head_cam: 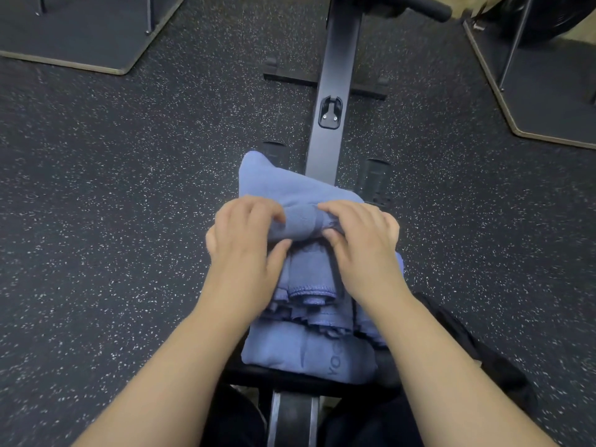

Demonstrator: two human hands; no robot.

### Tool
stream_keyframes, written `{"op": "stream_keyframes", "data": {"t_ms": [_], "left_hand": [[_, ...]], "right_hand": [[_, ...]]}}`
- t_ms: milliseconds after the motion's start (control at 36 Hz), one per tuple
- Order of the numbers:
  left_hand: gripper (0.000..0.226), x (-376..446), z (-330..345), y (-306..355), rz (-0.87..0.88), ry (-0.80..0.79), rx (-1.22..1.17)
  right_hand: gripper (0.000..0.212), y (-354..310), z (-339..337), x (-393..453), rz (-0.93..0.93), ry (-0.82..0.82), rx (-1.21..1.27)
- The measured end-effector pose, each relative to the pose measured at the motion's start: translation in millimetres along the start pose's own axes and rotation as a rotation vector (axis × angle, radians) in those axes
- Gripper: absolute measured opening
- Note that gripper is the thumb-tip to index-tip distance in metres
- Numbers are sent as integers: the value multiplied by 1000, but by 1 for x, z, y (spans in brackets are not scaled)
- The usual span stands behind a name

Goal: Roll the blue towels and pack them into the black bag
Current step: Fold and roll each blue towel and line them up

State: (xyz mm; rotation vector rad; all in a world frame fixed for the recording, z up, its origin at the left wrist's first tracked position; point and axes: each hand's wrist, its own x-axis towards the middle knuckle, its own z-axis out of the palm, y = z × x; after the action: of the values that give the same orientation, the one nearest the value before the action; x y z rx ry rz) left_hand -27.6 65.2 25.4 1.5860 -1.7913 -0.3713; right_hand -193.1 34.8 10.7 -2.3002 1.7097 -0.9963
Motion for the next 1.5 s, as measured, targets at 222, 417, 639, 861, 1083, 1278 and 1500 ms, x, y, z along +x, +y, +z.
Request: {"op": "stream_keyframes", "data": {"t_ms": [222, 417, 639, 861, 1083, 1278, 1500], "left_hand": [[49, 2, 1, -9, -86, -30, -31], [51, 7, 4, -15, -91, -55, -97], [50, 7, 5, -17, -143, -74, -90], [51, 9, 4, -20, -133, -76, -228], [55, 9, 5, -21, -56, 29, -286], [55, 13, 2, -11, 10, 160, -313], [53, 20, -2, -4, 119, 257, -244]], "right_hand": [[36, 2, 0, 3, 16, -36, 5], [36, 2, -2, 2, 44, 22, 86], [50, 21, -11, 0, 87, -74, 194], [51, 9, -14, 2, 182, -112, 343], [48, 2, -13, 3, 188, -5, 468], [49, 0, -22, 5, 109, 96, 439], [52, -6, -31, 10, 43, 177, 422]]}}
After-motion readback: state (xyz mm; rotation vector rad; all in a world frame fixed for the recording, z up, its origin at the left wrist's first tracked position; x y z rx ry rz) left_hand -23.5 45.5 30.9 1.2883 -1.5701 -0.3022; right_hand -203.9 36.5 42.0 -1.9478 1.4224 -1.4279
